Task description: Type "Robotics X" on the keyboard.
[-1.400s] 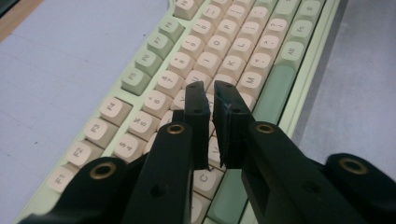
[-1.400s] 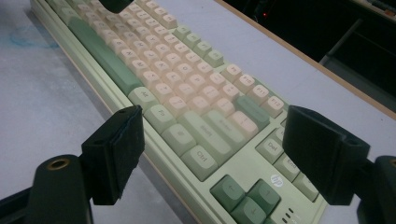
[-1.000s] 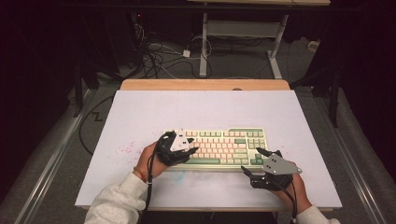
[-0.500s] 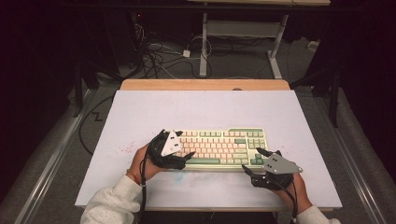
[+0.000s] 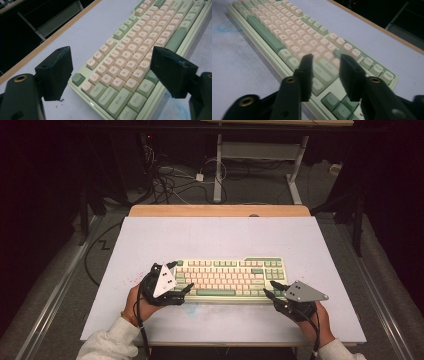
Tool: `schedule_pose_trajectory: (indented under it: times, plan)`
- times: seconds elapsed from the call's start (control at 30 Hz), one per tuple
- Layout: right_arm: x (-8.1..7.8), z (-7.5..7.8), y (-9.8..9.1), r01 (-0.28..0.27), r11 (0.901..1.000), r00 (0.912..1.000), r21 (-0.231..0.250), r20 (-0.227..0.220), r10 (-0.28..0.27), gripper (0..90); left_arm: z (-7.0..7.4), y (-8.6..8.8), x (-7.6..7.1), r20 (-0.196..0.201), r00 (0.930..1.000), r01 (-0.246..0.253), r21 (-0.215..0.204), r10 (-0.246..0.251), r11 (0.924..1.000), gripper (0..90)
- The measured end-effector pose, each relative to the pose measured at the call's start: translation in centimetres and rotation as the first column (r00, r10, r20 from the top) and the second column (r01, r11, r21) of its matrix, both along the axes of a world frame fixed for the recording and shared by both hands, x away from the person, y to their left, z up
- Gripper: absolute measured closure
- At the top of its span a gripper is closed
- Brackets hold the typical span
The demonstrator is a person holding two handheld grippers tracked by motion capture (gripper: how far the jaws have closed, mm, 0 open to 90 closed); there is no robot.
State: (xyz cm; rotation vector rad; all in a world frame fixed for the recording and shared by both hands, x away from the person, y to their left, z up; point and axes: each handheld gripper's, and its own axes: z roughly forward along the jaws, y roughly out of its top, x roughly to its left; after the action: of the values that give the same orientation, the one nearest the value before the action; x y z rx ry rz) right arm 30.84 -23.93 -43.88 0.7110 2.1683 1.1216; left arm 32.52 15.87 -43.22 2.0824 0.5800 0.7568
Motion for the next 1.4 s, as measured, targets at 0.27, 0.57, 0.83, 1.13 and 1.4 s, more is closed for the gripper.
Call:
schedule_pose_trajectory:
  times: [0.27, 0.57, 0.83, 1.13, 1.4]
  plan:
    - [1.1, 0.6, 1.1, -0.051, 0.9983, 0.9976, -0.028, -0.048, 0.049, 90.0, -1.3, 1.5, -1.5, -0.024, 0.9997, -0.009, 0.019, 0.010, 0.9998, 17.7]
    - [3.4, 0.9, 3.7, -0.081, 0.9951, 0.9927, -0.057, -0.094, 0.075, 90.0, -2.6, 2.5, -2.6, -0.060, 0.9978, -0.027, 0.019, 0.028, 0.9995, 17.7]
    - [5.6, 0.6, 7.0, -0.119, 0.9887, 0.9860, -0.091, -0.128, 0.107, 90.0, -3.0, 2.5, -2.6, -0.072, 0.9970, -0.026, 0.027, 0.028, 0.9993, 17.8]
    - [7.4, -0.3, 9.3, -0.122, 0.9844, 0.9806, -0.127, -0.169, 0.100, 90.0, -3.0, 2.7, -2.6, -0.077, 0.9968, -0.021, 0.026, 0.023, 0.9994, 17.8]
    - [8.4, -1.0, 10.1, -0.104, 0.9809, 0.9790, -0.164, -0.191, 0.072, 90.0, -3.1, 2.6, -2.6, -0.081, 0.9966, -0.015, 0.032, 0.018, 0.9994, 17.7]
